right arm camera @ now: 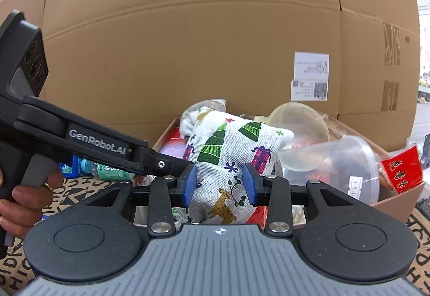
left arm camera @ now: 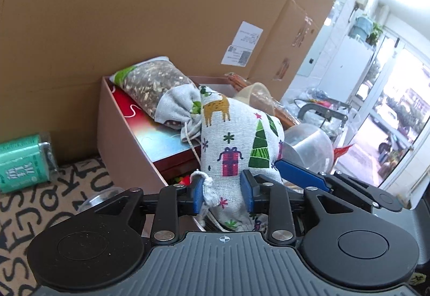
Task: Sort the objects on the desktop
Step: 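Open both tools and withdraw them from the pink box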
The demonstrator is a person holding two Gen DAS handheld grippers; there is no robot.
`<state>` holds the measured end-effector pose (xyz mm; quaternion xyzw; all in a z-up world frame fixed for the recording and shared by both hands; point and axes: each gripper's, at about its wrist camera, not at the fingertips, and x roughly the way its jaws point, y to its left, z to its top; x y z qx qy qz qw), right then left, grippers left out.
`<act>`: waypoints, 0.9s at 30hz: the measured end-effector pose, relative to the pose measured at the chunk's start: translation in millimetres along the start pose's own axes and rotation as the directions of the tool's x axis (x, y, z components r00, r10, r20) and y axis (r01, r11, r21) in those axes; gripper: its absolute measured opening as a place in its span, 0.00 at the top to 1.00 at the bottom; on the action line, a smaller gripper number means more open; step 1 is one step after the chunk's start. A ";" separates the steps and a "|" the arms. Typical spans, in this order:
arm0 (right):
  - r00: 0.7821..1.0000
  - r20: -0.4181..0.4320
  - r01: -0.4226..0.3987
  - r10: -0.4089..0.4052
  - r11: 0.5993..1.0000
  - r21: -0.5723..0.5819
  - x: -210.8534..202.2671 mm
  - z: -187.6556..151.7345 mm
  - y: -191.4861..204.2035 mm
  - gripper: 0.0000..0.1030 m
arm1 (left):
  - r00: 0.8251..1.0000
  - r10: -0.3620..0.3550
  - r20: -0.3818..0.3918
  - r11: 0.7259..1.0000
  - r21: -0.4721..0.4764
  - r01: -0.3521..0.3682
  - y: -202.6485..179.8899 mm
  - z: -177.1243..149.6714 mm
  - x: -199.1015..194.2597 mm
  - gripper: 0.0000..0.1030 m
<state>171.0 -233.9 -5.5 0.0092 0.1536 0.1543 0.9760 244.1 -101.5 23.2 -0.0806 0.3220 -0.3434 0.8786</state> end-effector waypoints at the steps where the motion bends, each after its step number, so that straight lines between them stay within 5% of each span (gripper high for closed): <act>1: 1.000 -0.002 -0.001 0.001 1.000 0.004 0.8 -0.5 -1.2 0.59 | 1.000 0.001 0.002 1.000 0.004 -0.001 -0.2 0.0 0.2 0.58; 9: 1.000 -0.001 -0.005 0.005 0.999 0.034 -4.9 -2.9 -5.3 0.56 | 0.999 0.040 0.012 0.999 0.033 -0.040 -10.6 -3.2 -7.0 0.60; 14: 0.999 0.037 0.020 -0.023 0.997 0.081 -19.9 -6.4 -10.8 0.12 | 0.991 0.121 0.058 0.991 0.044 -0.124 -25.6 -8.1 -33.2 0.30; 15: 0.999 0.051 0.016 -0.021 0.995 0.097 -26.2 -6.7 -13.3 0.10 | 0.987 0.144 0.078 0.988 0.038 -0.147 -29.0 -10.0 -40.7 0.22; 16: 0.998 0.061 0.005 -0.012 0.994 0.112 -33.1 -7.0 -16.0 0.04 | 0.980 0.171 0.098 0.984 0.031 -0.174 -32.4 -12.0 -48.2 0.02; 17: 0.998 0.068 0.000 -0.009 0.992 0.127 -40.6 -7.2 -18.7 0.00 | 0.971 0.206 0.124 0.978 0.020 -0.210 -35.5 -14.7 -55.8 0.00; 24: 0.997 0.059 0.041 -0.049 0.991 0.125 -85.1 -8.9 -27.0 0.00 | 0.968 0.226 0.109 0.974 -0.014 -0.226 -56.5 -35.4 -92.2 0.00; 27: 0.997 0.028 0.073 -0.076 0.993 0.094 -99.8 -7.7 -25.9 0.00 | 0.954 0.269 0.136 0.962 0.020 -0.274 -72.5 -50.2 -102.5 0.00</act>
